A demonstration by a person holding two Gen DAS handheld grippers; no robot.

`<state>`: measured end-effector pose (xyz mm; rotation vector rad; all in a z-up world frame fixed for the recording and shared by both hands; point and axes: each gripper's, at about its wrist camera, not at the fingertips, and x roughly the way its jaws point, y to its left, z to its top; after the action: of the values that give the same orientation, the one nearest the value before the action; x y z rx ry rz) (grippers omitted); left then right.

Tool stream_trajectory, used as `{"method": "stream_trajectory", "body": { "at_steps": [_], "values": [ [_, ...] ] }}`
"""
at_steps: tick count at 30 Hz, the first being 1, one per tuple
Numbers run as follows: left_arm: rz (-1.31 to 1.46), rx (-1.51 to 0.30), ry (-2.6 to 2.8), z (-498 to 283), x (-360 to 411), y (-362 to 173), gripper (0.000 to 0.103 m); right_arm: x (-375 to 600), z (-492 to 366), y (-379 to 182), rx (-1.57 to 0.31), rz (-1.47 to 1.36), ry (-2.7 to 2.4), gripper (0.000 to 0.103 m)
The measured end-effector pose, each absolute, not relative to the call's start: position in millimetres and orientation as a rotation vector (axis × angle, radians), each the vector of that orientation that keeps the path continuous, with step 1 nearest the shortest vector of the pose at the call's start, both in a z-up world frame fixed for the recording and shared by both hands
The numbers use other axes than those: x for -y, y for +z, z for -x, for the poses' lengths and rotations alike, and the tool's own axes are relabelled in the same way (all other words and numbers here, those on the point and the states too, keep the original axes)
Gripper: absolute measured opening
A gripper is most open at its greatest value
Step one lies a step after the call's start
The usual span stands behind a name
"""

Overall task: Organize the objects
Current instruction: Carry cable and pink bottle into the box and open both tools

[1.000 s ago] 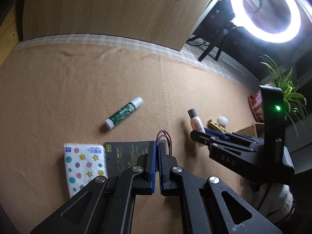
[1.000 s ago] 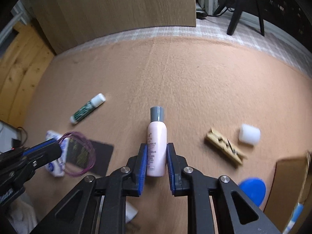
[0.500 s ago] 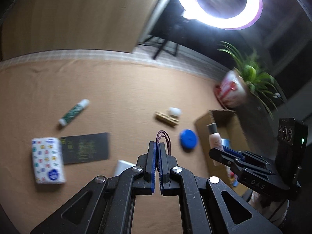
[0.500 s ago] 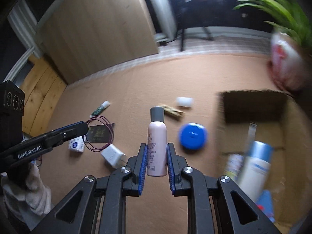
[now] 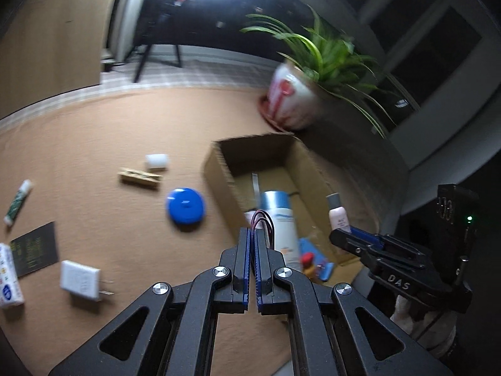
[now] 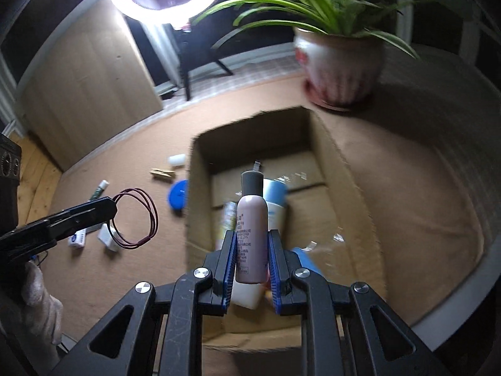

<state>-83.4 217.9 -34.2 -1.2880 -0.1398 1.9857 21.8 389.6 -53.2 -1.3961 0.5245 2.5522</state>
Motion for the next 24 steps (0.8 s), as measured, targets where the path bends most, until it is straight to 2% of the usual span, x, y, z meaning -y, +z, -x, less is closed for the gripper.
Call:
{"method": "stream_trajectory", "body": {
  "at_steps": [9, 18, 19, 20, 21, 22, 24],
  "values": [
    [1.300, 0.055, 1.896, 66.4, -275.4, -46.3, 0.002, -408.2, -35.0, -56.5, -0.553, 1.379, 2.517, 0.018],
    [1.309, 0.020, 1.863, 63.3, -293.1, -55.5, 0.002, -416.1, -40.3, -57.6, -0.591, 1.364, 2.507, 0.019],
    [1.307, 0.023, 1.856, 63.2, -293.7, -56.1, 0.004, -417.2, -40.4, -57.3, -0.610, 1.366, 2.507, 0.022],
    [1.311, 0.021, 1.852, 63.8, -293.5, -56.7, 0.014, -418.2, -40.2, -57.3, -0.629, 1.370, 2.506, 0.035],
    [1.317, 0.019, 1.853, 64.2, -293.0, -57.5, 0.030, -419.1, -40.8, -56.7, -0.652, 1.363, 2.511, 0.048],
    [1.315, 0.019, 1.863, 64.7, -291.3, -57.8, 0.036, -419.5, -41.6, -55.2, -0.665, 1.347, 2.517, 0.050],
    [1.314, 0.022, 1.879, 66.5, -287.3, -58.5, 0.038, -418.2, -41.3, -53.8, -0.657, 1.343, 2.515, 0.050]
  ]
}}
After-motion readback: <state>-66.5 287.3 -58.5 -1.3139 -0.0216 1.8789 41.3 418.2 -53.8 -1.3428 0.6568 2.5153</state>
